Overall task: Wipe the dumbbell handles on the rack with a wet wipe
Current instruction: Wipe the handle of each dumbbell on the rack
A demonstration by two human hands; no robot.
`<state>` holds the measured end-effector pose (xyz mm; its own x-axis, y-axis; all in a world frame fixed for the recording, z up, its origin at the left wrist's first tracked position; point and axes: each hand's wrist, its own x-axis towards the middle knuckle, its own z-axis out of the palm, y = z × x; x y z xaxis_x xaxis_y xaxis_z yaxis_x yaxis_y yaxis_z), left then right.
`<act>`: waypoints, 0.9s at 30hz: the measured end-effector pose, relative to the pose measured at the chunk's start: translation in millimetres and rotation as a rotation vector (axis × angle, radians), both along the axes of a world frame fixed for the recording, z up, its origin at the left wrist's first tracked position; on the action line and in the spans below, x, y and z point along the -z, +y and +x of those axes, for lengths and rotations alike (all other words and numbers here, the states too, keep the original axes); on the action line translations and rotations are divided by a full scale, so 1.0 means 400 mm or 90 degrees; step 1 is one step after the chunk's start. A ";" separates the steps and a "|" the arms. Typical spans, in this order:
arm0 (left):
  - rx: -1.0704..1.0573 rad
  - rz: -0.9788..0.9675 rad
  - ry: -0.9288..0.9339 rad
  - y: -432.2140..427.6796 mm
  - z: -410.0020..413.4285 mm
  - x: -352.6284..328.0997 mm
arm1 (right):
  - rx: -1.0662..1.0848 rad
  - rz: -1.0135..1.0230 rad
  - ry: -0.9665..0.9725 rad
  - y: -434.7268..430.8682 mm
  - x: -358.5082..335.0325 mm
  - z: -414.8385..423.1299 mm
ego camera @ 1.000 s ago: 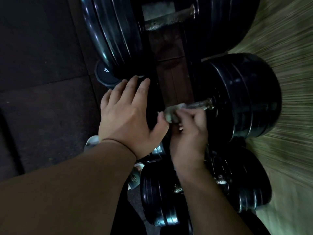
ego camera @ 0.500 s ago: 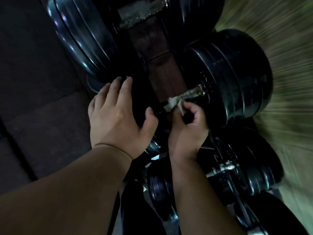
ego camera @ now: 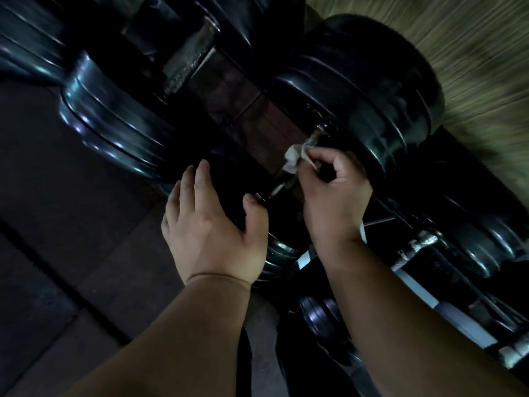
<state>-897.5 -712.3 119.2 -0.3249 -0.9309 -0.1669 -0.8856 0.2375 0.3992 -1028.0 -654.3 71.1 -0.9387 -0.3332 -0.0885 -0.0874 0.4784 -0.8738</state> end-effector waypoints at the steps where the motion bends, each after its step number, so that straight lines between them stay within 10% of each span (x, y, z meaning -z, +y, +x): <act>1: 0.004 0.002 -0.005 0.001 0.001 0.001 | 0.005 0.005 0.002 0.001 0.003 0.008; 6: 0.006 0.013 0.002 0.000 0.001 -0.004 | -0.153 -0.004 -0.198 0.032 0.006 0.048; 13: -0.004 0.023 0.013 0.000 0.004 -0.004 | -0.022 0.050 0.011 0.009 -0.011 0.000; 27: -0.016 0.067 0.033 -0.022 0.010 -0.023 | -0.116 0.079 -0.089 -0.016 -0.138 0.072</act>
